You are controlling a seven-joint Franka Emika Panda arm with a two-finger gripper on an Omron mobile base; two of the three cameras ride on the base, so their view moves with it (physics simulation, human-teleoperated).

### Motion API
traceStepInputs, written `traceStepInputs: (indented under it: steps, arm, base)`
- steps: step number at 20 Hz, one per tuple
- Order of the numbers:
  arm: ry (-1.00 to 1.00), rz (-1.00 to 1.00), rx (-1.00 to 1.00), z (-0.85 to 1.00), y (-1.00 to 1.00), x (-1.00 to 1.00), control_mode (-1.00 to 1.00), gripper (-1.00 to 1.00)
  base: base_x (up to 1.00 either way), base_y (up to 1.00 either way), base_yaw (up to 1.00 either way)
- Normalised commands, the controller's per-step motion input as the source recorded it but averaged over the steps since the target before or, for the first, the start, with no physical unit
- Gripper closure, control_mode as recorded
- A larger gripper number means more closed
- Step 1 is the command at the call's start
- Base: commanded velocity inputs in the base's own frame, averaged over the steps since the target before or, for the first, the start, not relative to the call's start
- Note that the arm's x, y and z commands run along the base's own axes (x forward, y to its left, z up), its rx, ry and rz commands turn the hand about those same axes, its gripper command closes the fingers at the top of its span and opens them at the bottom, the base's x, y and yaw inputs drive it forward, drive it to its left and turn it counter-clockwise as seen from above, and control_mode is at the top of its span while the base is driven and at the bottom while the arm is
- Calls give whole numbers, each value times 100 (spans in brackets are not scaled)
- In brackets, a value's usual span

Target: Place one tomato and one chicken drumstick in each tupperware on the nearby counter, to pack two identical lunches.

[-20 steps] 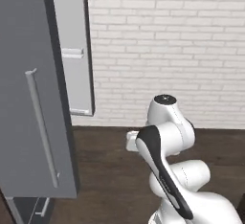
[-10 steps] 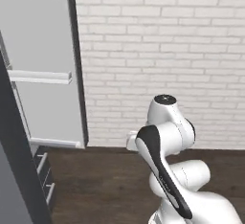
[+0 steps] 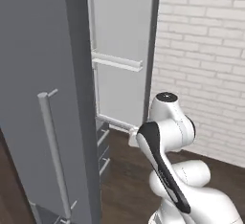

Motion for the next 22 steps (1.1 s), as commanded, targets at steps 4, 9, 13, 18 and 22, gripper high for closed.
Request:
traceStepInputs:
  steps: [4, 9, 13, 18, 22]
  arm:
    - [0, 0, 0, 0, 0, 0, 100, -100]
    - [0, 0, 0, 0, 0, 0, 100, -100]
    - [0, 0, 0, 0, 0, 0, 100, -100]
    - [0, 0, 0, 0, 0, 0, 100, -100]
    - [0, 0, 0, 0, 0, 0, 100, -100]
  base:
    - [100, -73, 34]
    - [90, -69, 28]
    - [-18, 17, 35]
    - [-7, 4, 57]
    - [40, 0, 39]
